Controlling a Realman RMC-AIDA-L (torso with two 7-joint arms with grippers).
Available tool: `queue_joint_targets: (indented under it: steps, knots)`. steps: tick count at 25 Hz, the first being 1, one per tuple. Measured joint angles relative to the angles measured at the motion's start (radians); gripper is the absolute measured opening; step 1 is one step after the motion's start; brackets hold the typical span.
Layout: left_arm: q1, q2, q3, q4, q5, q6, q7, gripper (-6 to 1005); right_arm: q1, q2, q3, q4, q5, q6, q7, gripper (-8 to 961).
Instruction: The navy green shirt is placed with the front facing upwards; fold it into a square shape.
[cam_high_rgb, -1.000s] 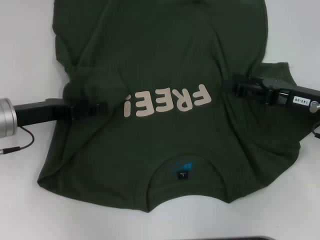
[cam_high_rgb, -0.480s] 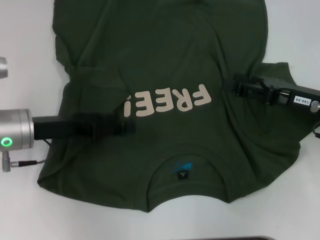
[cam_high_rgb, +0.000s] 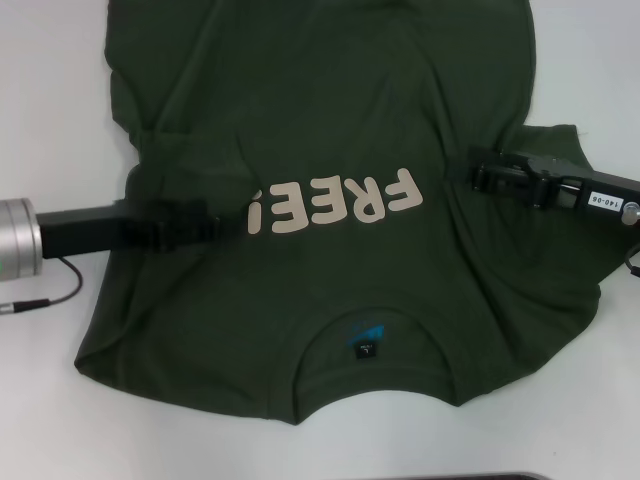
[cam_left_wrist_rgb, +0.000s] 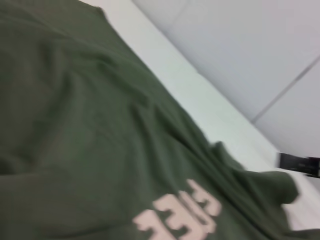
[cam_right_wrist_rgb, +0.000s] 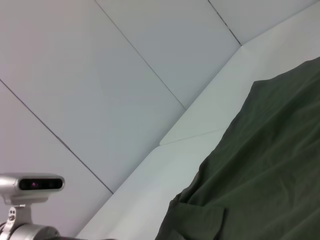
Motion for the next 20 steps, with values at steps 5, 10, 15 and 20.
queue_joint_targets:
  steps: [5,10,15,20]
  knots:
    - [0.002,0.004,0.008,0.004,0.008,-0.104,0.001,825,0.0,0.0,0.0,-0.001,0.0,-0.004,0.001,883]
    - [0.003,0.005,0.009,0.006,0.01,-0.139,0.009,825,0.0,0.0,0.003,-0.004,0.0,-0.009,0.001,883]
    - [0.0,0.005,0.006,0.013,0.01,-0.15,0.01,825,0.0,0.0,0.003,-0.006,0.0,-0.01,0.002,883]
    - [-0.001,0.006,0.009,0.013,0.01,-0.176,0.01,825,0.0,0.0,0.003,-0.006,0.0,-0.01,0.002,883]
